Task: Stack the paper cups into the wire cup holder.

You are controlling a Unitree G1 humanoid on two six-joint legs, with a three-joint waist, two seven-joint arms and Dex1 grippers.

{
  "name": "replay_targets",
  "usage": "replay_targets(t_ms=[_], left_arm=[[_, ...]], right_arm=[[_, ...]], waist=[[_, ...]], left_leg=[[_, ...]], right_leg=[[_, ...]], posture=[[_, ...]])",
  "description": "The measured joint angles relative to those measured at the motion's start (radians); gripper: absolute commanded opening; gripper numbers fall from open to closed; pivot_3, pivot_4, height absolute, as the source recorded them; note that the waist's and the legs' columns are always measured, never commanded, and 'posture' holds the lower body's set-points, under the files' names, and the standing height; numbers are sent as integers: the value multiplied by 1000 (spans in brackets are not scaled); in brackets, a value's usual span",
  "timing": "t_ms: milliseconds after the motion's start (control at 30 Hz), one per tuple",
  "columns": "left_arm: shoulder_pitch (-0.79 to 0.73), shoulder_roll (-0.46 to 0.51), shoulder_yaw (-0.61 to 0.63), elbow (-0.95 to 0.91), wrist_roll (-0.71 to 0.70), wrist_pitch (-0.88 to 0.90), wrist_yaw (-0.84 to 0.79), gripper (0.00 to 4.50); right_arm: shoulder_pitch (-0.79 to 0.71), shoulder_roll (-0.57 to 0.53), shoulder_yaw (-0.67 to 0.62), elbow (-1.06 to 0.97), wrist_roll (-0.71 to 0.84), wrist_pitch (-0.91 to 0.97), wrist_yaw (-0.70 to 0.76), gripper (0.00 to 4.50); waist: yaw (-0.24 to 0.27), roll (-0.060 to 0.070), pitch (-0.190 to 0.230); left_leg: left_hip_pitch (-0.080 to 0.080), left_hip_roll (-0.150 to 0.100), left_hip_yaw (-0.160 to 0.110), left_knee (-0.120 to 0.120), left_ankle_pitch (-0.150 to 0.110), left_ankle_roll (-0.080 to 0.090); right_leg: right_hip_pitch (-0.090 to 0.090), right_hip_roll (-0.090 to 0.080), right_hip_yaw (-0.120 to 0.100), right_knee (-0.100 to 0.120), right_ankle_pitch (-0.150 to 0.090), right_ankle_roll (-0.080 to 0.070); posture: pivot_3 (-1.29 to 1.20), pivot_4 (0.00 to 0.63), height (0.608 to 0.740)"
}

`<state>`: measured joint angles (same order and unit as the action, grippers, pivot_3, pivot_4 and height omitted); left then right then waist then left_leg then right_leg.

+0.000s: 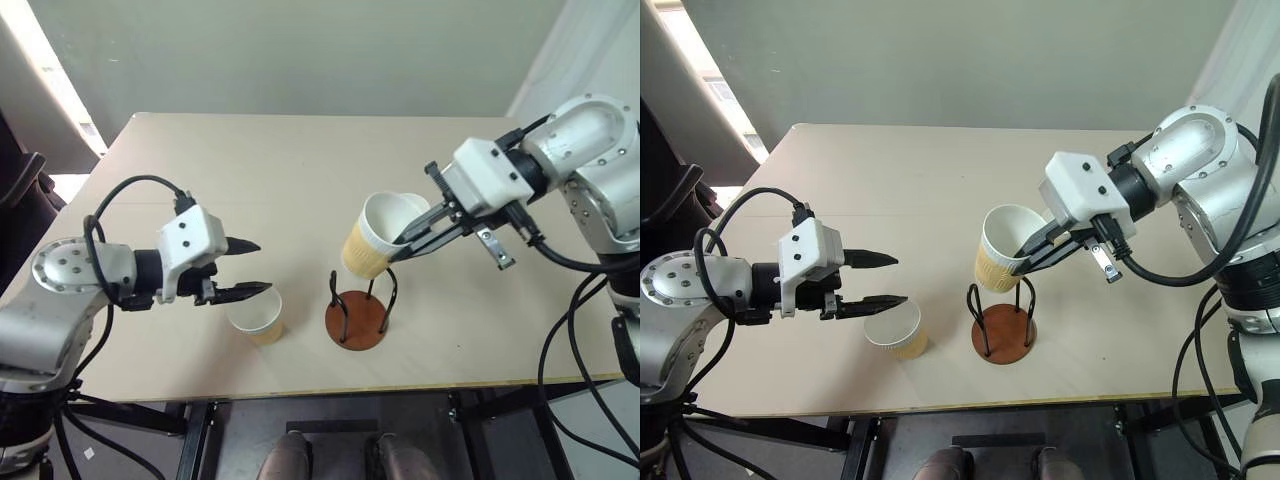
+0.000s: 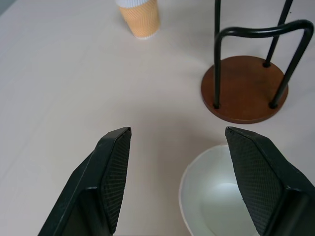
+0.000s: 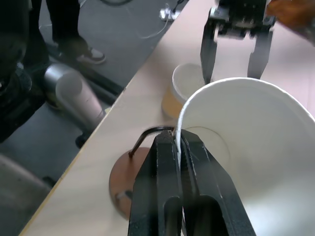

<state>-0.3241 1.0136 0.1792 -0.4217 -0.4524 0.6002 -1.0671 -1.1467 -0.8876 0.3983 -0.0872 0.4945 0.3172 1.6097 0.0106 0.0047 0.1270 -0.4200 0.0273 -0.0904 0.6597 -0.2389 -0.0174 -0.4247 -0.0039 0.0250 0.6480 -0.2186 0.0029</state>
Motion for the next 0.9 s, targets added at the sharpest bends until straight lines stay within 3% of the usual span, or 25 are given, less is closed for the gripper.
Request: replay_targets(t_ms=[533, 900], left_arm=[[17, 30, 5, -47, -28, 39, 46, 3280], [17, 25, 0, -56, -46, 50, 74, 3280]], right_arm=[[8, 15, 123, -4, -47, -67, 0, 48], [8, 38, 122, 7, -64, -18, 0, 3680]], waist=[[-1, 0, 0], [-2, 0, 0]], left_leg=[[1, 1, 0, 0, -1, -1], [1, 1, 0, 0, -1, -1]], right_leg=[[-1, 1, 0, 3, -1, -5], [-2, 1, 0, 5, -1, -5]], posture=[[0, 150, 740], [0, 150, 740]])
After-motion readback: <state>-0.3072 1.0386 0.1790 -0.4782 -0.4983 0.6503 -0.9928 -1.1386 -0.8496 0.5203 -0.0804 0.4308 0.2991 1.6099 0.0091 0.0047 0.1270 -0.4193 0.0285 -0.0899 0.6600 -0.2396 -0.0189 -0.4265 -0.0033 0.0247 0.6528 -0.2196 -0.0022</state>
